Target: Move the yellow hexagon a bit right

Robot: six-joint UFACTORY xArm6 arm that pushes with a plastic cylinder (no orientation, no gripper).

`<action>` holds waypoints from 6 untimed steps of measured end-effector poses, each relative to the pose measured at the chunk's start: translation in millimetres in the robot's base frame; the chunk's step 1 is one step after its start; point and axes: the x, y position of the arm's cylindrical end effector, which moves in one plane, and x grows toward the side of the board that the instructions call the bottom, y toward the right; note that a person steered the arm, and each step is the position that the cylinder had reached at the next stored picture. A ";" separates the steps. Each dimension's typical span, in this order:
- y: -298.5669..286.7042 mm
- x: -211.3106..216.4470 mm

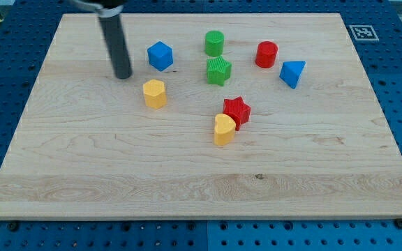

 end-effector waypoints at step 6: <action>52.2 49.8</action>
